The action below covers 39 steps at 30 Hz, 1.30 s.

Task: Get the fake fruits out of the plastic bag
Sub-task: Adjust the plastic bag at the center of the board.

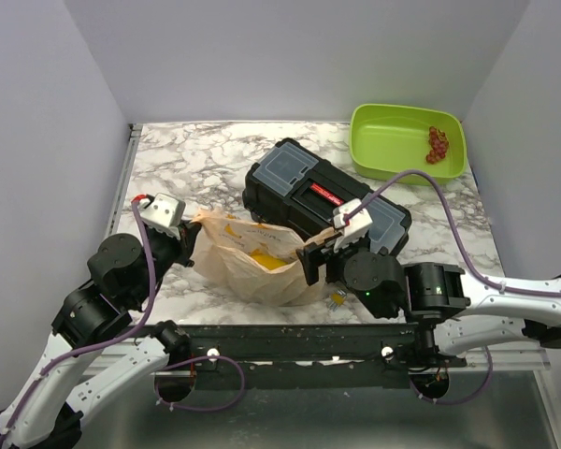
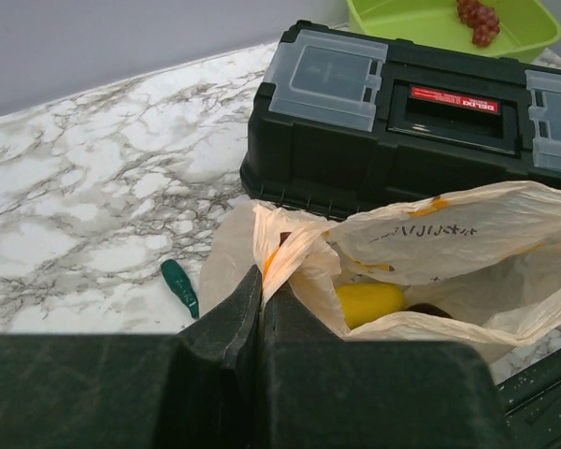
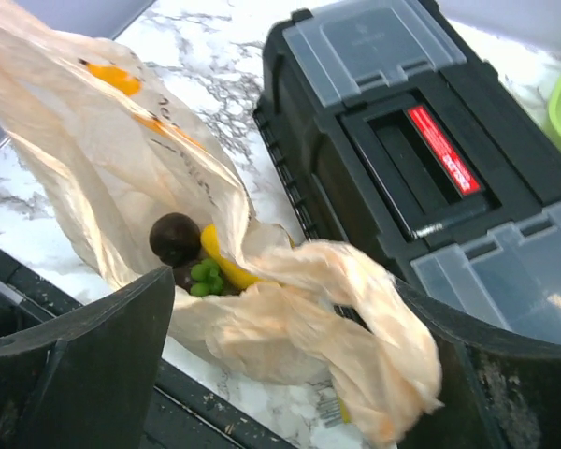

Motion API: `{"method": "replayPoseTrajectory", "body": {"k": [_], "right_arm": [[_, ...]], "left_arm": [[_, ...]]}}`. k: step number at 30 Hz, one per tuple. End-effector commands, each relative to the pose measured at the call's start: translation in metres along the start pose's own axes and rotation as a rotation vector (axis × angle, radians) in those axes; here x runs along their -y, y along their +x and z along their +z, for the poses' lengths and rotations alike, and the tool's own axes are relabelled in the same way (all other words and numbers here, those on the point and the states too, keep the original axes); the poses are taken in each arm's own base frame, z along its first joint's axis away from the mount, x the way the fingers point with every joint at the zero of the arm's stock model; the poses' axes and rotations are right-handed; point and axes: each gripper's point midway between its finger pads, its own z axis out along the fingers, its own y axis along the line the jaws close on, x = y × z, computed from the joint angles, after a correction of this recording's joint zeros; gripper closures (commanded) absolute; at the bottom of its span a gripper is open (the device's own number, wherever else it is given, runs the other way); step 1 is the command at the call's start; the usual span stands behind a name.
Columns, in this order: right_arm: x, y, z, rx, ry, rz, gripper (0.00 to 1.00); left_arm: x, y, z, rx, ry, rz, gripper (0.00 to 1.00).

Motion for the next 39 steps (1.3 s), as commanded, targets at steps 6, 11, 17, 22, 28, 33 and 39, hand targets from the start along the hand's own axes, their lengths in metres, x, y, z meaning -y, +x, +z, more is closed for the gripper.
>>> {"method": "replayPoseTrajectory", "body": {"k": [6,11,17,22,28,33,39], "right_arm": [[-0.036,-0.051,0.0,0.03,-0.109,-0.036,0.0],[-0.065,-0.072,0.009,0.069,-0.174,-0.056,0.0],[-0.104,-0.046,0.046,-0.027,-0.252,-0.085,0.17],[-0.119,-0.018,0.072,-0.109,-0.271,-0.097,0.24],[-0.067,-0.034,0.075,-0.079,-0.099,-0.103,0.06],[-0.023,-0.045,0.057,-0.049,0.011,-0.112,0.01],[0.005,-0.068,0.029,-0.002,0.02,-0.081,0.0]], "left_arm": [[0.006,0.004,-0.002,0.015,0.035,-0.029,1.0],[0.007,0.003,-0.004,0.016,0.041,-0.029,1.0],[0.007,0.004,-0.005,0.019,0.047,-0.036,1.0],[0.009,0.008,-0.006,0.011,0.056,-0.043,1.0],[0.005,0.01,-0.008,0.012,0.038,-0.036,1.0],[0.0,0.01,-0.008,0.023,0.015,-0.034,1.0],[-0.003,0.015,-0.006,0.007,-0.008,-0.024,1.0]]}}
